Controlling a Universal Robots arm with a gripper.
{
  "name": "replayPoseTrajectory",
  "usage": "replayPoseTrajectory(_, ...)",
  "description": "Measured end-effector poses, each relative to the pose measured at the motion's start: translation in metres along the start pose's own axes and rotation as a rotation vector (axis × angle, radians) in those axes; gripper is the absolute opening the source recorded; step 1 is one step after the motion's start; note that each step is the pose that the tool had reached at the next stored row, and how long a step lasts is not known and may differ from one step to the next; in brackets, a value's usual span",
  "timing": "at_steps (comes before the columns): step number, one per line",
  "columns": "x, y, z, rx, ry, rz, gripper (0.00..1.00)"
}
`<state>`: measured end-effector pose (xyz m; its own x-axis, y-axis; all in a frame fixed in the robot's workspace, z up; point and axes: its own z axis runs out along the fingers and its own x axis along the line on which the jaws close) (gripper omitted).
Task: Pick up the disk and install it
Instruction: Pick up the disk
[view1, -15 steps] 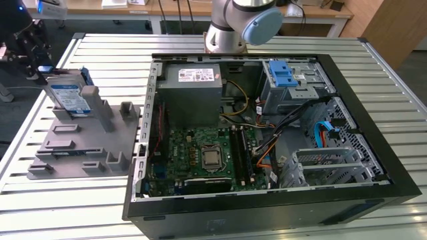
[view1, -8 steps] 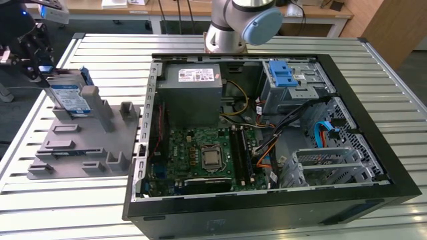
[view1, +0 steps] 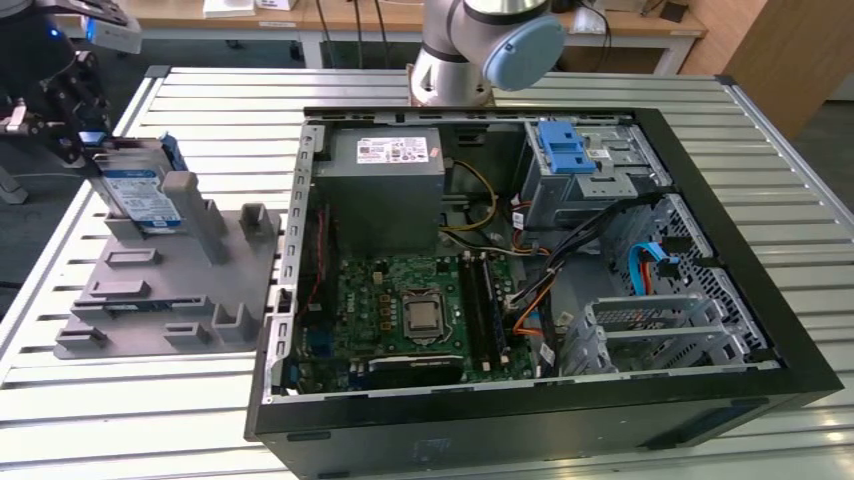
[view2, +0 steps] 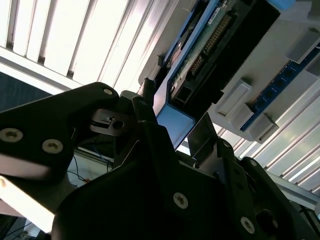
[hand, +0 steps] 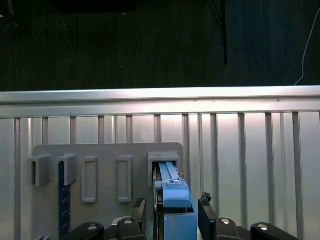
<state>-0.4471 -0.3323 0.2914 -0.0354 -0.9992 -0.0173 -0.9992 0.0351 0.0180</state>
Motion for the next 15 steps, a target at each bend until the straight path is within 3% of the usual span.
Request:
replayPoseTrajectory(6, 0.0000, 0.0001, 0.0023, -0.0004, 0.0003, 0.000, 0.51)
replayPoseTrajectory(7, 0.0000, 0.0001, 0.0025, -0.0001, 0.0002, 0.000, 0.45)
replayPoseTrajectory(15, 0.0000, 0.0001, 0.0026, -0.0002, 0.0002, 0.000, 0.37)
